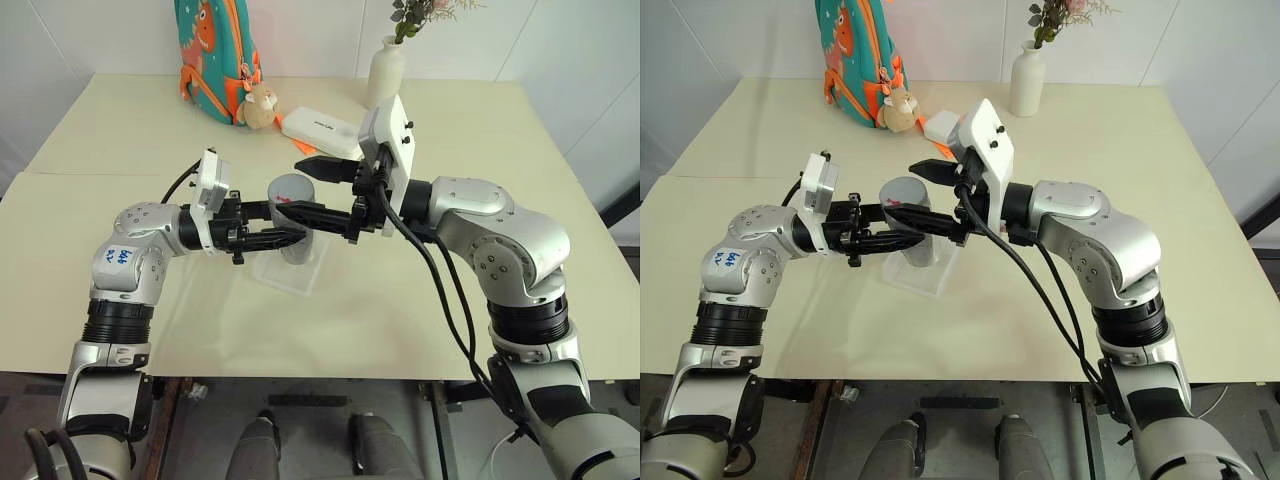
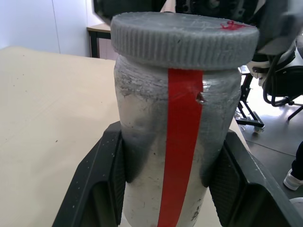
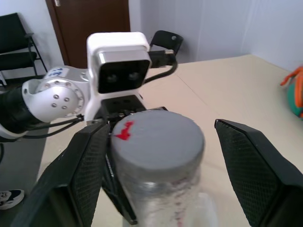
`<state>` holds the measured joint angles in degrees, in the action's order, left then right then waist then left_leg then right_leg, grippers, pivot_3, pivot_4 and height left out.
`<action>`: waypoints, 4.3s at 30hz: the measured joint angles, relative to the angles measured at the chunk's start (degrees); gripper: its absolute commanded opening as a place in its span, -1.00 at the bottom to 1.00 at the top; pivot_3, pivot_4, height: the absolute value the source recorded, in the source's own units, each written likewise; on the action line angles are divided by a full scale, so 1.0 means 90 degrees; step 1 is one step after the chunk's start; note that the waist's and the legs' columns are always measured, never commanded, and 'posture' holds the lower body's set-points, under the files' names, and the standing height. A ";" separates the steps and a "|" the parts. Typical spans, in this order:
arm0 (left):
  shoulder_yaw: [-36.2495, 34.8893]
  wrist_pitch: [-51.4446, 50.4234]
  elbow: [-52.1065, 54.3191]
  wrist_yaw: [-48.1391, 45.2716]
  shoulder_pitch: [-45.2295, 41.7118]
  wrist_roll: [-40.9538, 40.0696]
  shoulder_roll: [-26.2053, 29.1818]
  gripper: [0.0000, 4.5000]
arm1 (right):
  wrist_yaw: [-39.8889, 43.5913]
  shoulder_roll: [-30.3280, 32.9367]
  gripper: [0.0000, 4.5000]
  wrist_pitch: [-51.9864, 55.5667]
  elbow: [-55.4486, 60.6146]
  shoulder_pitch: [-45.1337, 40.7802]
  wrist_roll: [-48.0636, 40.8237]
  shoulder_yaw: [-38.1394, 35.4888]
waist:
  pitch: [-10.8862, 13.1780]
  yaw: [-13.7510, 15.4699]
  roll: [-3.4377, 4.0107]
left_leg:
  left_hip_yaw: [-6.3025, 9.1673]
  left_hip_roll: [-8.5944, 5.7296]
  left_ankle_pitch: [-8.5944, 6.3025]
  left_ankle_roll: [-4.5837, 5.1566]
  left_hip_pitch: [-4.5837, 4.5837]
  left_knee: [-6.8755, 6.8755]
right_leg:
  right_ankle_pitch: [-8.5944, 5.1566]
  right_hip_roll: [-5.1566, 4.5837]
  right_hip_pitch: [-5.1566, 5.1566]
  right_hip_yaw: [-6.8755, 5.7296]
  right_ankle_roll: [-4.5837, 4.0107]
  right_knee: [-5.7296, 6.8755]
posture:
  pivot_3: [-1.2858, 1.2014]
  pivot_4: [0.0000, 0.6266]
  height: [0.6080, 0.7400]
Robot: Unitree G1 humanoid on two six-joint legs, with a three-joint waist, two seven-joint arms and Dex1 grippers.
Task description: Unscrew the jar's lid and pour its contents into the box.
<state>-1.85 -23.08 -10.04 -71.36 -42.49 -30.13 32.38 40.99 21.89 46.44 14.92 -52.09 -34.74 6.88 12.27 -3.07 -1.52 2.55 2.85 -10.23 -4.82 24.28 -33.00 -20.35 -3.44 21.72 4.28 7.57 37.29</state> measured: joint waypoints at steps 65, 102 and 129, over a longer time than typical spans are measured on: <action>-0.0050 0.0287 -0.0013 -0.0008 0.0000 -0.0107 -0.0435 -0.13 | 0.1361 -0.0127 0.99 -0.0377 -0.0822 -0.0246 -0.0461 -0.0249 | 0.0000 0.0007 0.0001 | -0.0001 0.0000 0.0001 -0.0001 0.0000 -0.0007 | -0.0001 0.0000 0.0001 0.0000 0.0003 0.0010 | 0.03 -0.52 1.00; -0.0132 0.0301 0.0036 0.0017 0.0072 -0.0238 -0.0616 -0.13 | 0.2771 0.1020 0.99 -0.1285 -0.2618 -0.0520 0.0056 -0.0525 | 0.0001 0.0014 0.0000 | -0.0002 -0.0001 0.0001 -0.0001 0.0000 -0.0009 | -0.0001 -0.0001 0.0000 0.0000 0.0003 0.0008 | 0.03 -0.52 1.00; -0.0187 0.0420 -0.0005 0.0091 0.0071 -0.0246 -0.0961 -0.13 | 0.1163 -0.0420 0.99 -0.0722 -0.1419 -0.0557 -0.0457 -0.0640 | 0.0003 0.0008 0.0004 | -0.0002 -0.0001 0.0002 -0.0003 0.0000 -0.0018 | -0.0001 -0.0001 0.0001 0.0001 0.0003 0.0019 | 0.03 -0.52 1.00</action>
<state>-3.53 -19.30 -10.09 -70.54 -41.85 -32.34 23.73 51.47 18.11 39.94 2.15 -57.11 -38.86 1.13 12.30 -2.99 -1.48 2.54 2.84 -10.22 -4.84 24.28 -33.17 -20.36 -3.44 21.73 4.29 7.60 37.46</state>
